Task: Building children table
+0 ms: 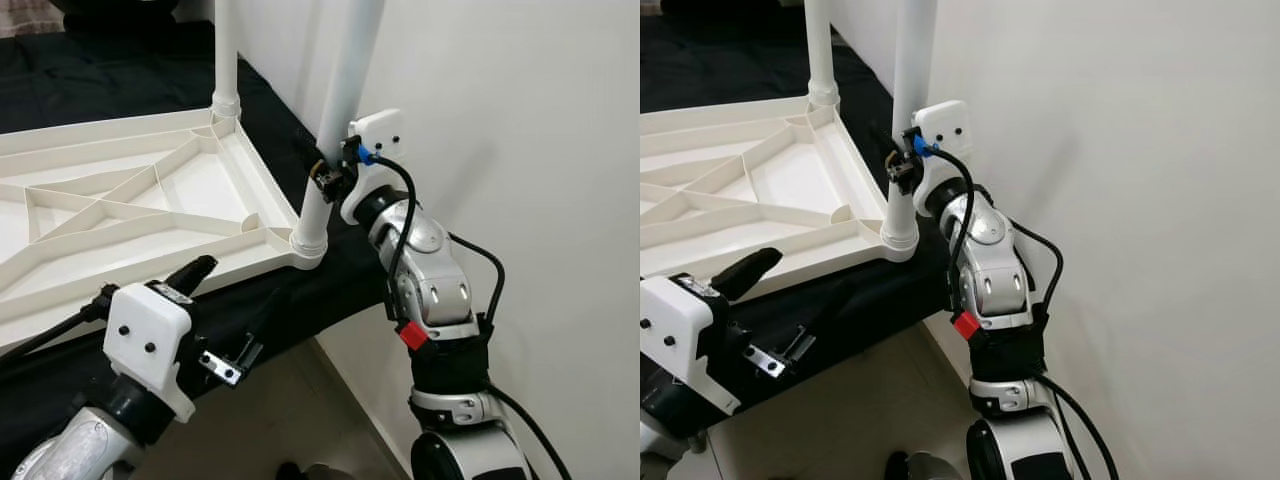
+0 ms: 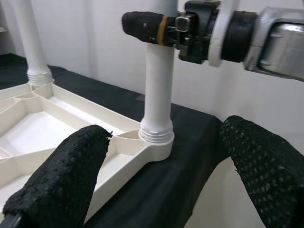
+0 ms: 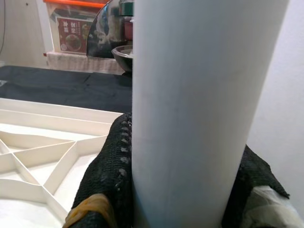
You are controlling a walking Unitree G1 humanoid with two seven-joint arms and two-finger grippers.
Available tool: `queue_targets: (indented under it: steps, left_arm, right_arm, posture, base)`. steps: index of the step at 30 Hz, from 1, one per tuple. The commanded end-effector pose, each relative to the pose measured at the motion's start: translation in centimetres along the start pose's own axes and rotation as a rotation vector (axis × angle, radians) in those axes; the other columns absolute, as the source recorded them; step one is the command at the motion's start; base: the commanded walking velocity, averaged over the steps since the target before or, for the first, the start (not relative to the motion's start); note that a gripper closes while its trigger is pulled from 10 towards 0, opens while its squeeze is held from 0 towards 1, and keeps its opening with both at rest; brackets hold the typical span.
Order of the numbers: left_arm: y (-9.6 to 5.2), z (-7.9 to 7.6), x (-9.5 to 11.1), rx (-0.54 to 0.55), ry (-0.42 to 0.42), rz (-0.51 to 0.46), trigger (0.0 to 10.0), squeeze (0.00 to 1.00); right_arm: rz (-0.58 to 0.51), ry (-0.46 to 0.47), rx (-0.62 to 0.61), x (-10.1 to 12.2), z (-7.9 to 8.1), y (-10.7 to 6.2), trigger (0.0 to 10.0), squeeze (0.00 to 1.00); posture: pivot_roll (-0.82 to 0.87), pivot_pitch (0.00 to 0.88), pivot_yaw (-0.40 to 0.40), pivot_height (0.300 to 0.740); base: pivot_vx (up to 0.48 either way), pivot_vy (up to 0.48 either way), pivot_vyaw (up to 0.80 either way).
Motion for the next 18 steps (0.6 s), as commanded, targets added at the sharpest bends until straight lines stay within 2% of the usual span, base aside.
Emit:
queue_targets:
  steps: [1, 3, 4, 7, 9, 10, 11, 12, 14, 15, 16, 18]
  left_arm:
    - [-0.2, -0.2, -0.1, -0.004, -0.010, 0.007, 10.0, 0.00]
    - [-0.2, -0.2, -0.2, -0.005, -0.012, 0.008, 10.0, 0.00]
    - [-0.3, -0.4, -0.4, -0.008, -0.016, 0.021, 10.0, 0.00]
    - [-0.3, -0.5, -0.6, -0.008, -0.022, 0.029, 10.0, 0.00]
    - [-0.4, -0.6, -0.8, -0.007, -0.026, 0.039, 10.0, 0.00]
    - [-0.4, -0.6, -0.9, -0.006, -0.028, 0.040, 10.0, 0.00]
    - [-0.4, -0.6, -0.9, -0.006, -0.028, 0.040, 10.0, 0.00]
    - [-0.4, -0.7, -0.9, -0.006, -0.030, 0.041, 10.0, 0.00]
    - [-0.4, -0.8, -1.0, -0.007, -0.038, 0.042, 10.0, 0.00]
    - [-0.5, -0.9, -1.1, -0.009, -0.040, 0.046, 10.0, 0.00]
    - [-0.5, -0.9, -1.1, -0.009, -0.040, 0.046, 10.0, 0.00]
    - [-0.5, -1.0, -1.2, -0.012, -0.042, 0.050, 10.0, 0.00]
  right_arm:
    - [0.247, 0.059, 0.096, -5.4, 3.0, -0.8, 10.0, 0.00]
    - [0.250, 0.077, 0.094, -5.1, 3.3, -1.0, 10.0, 0.00]
    - [0.211, 0.112, 0.121, -4.4, 3.1, -0.8, 10.0, 1.00]
    - [0.153, 0.145, 0.185, -3.4, 2.4, -0.2, 10.0, 1.00]
    - [0.070, 0.159, 0.321, -1.9, 1.2, 0.1, 10.0, 1.00]
    - [0.077, 0.161, 0.412, -2.0, 0.6, -0.2, 10.0, 1.00]
    - [0.077, 0.161, 0.412, -2.0, 0.6, -0.2, 10.0, 1.00]
    - [0.075, 0.097, 0.521, -1.9, -0.1, -0.9, 10.0, 1.00]
    - [0.068, 0.028, 0.662, -1.3, -1.6, -1.9, 10.0, 1.00]
    - [0.059, 0.029, 0.699, -0.6, -2.5, -2.1, 10.0, 1.00]
    - [0.059, 0.029, 0.699, -0.6, -2.5, -2.1, 10.0, 1.00]
    - [0.032, 0.052, 0.737, 0.6, -3.4, -1.9, 10.0, 1.00]
  posture:
    - [0.16, 0.205, -0.202, 0.740]
    - [0.16, 0.205, -0.202, 0.740]
    - [0.16, 0.210, -0.201, 0.740]
    - [0.16, 0.222, -0.203, 0.740]
    - [0.16, 0.229, -0.203, 0.740]
    - [0.16, 0.234, -0.202, 0.740]
    - [0.16, 0.234, -0.202, 0.740]
    - [0.16, 0.242, -0.204, 0.740]
    - [0.15, 0.247, -0.205, 0.740]
    - [0.15, 0.254, -0.205, 0.740]
    - [0.15, 0.254, -0.205, 0.740]
    - [0.15, 0.255, -0.204, 0.740]
  base:
    - [0.000, 0.000, 0.00]
    - [0.000, 0.000, 0.00]
    - [0.000, 0.000, 0.00]
    - [0.000, 0.000, 0.00]
    - [0.000, 0.000, 0.00]
    - [0.000, 0.000, 0.00]
    - [0.000, 0.000, 0.00]
    - [0.000, 0.000, 0.00]
    - [0.000, 0.000, 0.00]
    - [0.000, 0.000, 0.00]
    - [0.000, 0.000, 0.00]
    - [0.000, 0.000, 0.00]
Point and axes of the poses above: a point about 5 cm out from each wrist's last joint towards the gripper, its own y axis pointing out of the wrist towards the gripper, its own x axis along the axis of the wrist's last joint, z = x × y, the point moved 4 cm from there along y, pointing out of the wrist towards the gripper, and after that the axes turned 5 degrees about -y, right-handed, at the moved point
